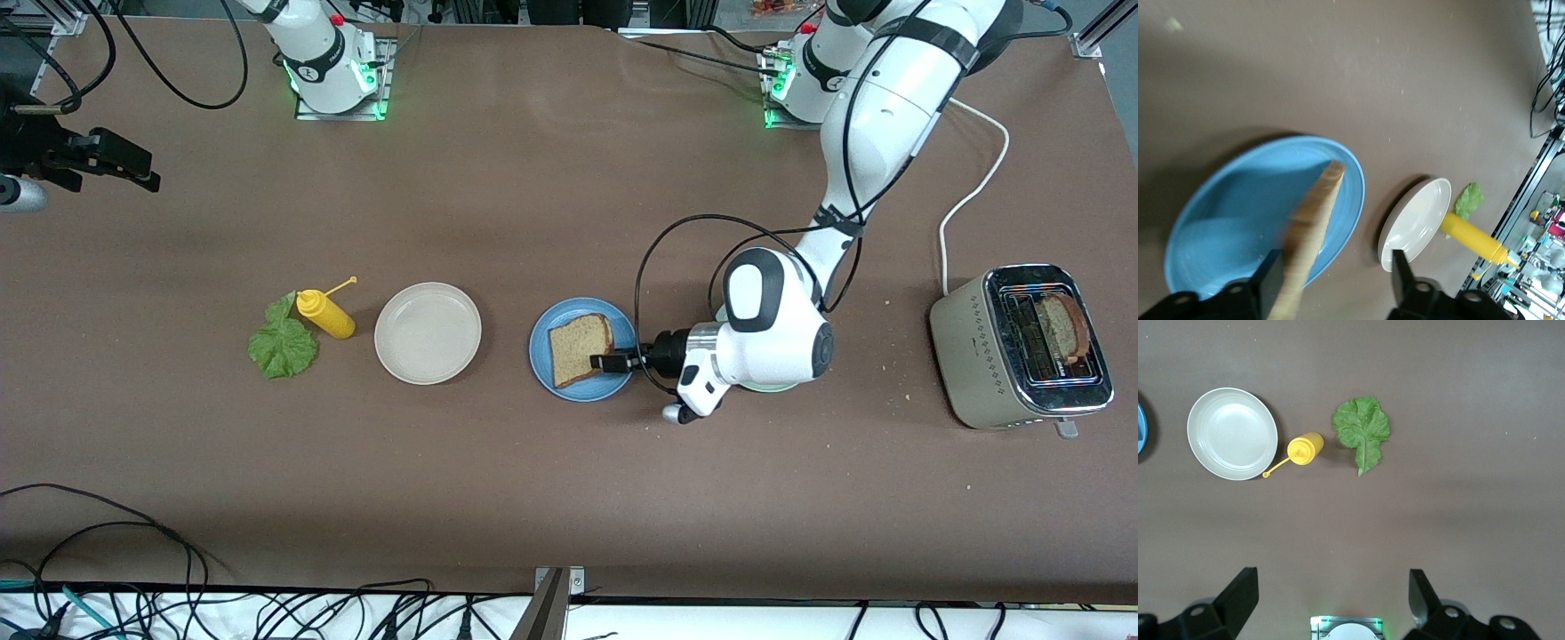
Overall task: Make sandwich in blue plate with both arms
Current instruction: 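Withdraw the left gripper while the right gripper reaches the lettuce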
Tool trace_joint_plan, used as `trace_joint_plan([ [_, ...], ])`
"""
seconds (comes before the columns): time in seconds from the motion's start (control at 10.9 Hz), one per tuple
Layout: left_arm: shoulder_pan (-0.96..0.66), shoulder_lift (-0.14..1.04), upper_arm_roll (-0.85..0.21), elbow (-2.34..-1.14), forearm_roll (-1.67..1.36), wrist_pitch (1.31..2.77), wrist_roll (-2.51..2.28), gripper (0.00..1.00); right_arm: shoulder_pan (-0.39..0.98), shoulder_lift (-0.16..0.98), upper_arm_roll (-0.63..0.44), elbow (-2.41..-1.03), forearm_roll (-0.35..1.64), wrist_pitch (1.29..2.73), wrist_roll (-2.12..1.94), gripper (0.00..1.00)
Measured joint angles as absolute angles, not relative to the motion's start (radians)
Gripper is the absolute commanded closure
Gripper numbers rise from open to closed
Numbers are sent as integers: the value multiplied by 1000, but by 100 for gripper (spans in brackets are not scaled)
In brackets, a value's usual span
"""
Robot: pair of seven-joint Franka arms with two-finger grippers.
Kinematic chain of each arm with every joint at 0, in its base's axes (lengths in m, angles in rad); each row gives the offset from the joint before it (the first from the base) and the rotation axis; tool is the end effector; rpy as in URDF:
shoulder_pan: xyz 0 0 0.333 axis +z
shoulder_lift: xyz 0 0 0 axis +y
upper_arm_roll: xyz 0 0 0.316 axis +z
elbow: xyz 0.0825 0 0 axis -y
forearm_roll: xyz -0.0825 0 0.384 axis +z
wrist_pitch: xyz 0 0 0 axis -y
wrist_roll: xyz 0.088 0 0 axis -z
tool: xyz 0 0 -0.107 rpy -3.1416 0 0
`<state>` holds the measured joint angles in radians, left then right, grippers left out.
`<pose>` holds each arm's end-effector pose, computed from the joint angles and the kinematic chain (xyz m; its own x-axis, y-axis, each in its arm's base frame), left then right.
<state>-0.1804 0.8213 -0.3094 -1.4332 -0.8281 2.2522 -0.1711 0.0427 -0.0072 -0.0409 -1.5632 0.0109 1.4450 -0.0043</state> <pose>0.6604 -0.3223 0.2340 0.9192 0.1644 -0.3579 0.3749 -0.6438 0.6671 0.5386 0.0022 0.6217 0.9938 0.0075 -0.1107 0.0062 -0.9999 -0.0117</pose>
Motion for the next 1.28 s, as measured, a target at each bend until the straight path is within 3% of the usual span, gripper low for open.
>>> trace_joint_plan([
  [0.46, -36, 817, -302, -1427, -805, 2251, -141, 0, 44, -7, -39, -1563, 11, 1445, -4, 0],
  [0.64, -26, 797, -304, -1422, -604, 2251, -130, 0, 43, 1, -39, -1567, 11, 1435, -4, 0],
  [0.92, -16, 713, -303, -1409, -300, 2203, -131, 0, 41, 96, -42, -1578, 11, 1440, -6, 0],
  [1.28, 42, 574, -300, -1352, -60, 2015, -129, 0, 33, 268, -49, -1583, -2, 1581, -6, 0],
])
